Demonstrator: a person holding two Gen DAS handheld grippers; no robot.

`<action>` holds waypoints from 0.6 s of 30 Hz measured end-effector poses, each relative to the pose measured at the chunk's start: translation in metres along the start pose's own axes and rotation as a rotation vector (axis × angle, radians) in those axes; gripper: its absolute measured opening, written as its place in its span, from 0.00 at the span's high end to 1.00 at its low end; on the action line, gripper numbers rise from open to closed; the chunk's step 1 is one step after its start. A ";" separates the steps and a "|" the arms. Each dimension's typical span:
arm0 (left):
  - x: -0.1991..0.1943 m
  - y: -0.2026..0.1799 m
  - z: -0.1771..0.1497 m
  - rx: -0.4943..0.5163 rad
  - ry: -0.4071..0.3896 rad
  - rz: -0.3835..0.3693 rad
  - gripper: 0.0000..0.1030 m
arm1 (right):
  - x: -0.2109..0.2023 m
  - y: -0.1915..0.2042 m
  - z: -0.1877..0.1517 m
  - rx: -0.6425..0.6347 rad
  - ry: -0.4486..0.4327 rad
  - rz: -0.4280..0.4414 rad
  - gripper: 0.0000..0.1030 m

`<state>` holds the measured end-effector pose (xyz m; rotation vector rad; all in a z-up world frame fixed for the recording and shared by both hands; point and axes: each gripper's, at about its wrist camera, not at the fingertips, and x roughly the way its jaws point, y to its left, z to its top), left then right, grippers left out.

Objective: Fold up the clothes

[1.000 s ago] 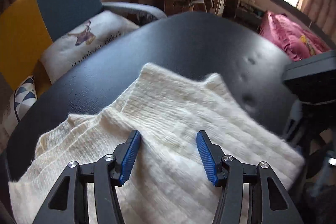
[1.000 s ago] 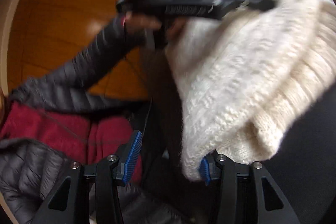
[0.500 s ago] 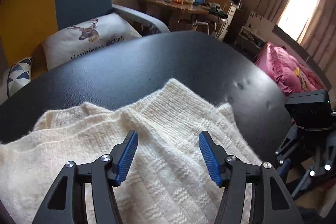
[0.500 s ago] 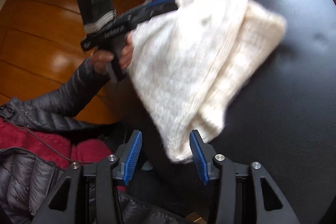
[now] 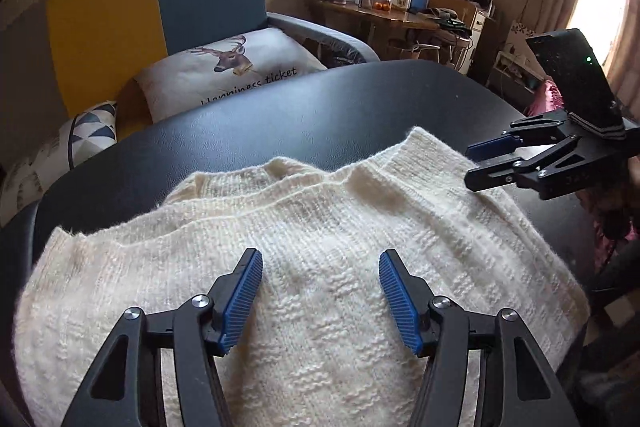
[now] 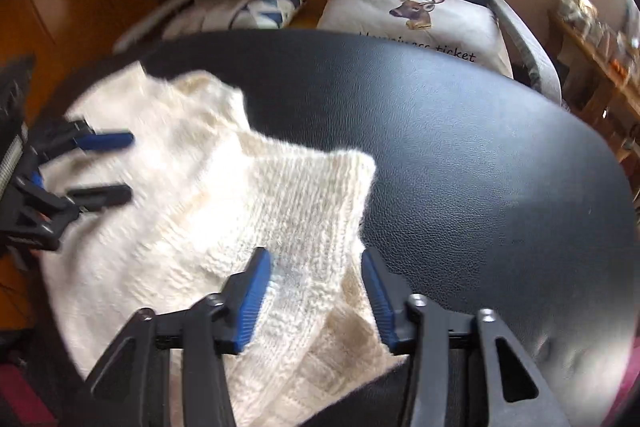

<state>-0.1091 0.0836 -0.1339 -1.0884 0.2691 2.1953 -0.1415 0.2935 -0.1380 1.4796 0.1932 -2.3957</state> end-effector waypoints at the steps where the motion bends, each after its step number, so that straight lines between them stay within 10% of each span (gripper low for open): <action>1: 0.003 0.001 -0.003 -0.008 0.010 -0.005 0.39 | 0.001 0.000 -0.002 0.001 0.000 -0.023 0.91; 10: -0.007 0.020 -0.001 -0.232 -0.028 -0.079 0.42 | 0.012 -0.003 -0.021 0.007 -0.001 -0.231 0.94; 18: 0.012 0.007 -0.005 -0.166 -0.006 -0.012 0.38 | 0.008 -0.020 -0.021 0.097 -0.040 -0.176 0.89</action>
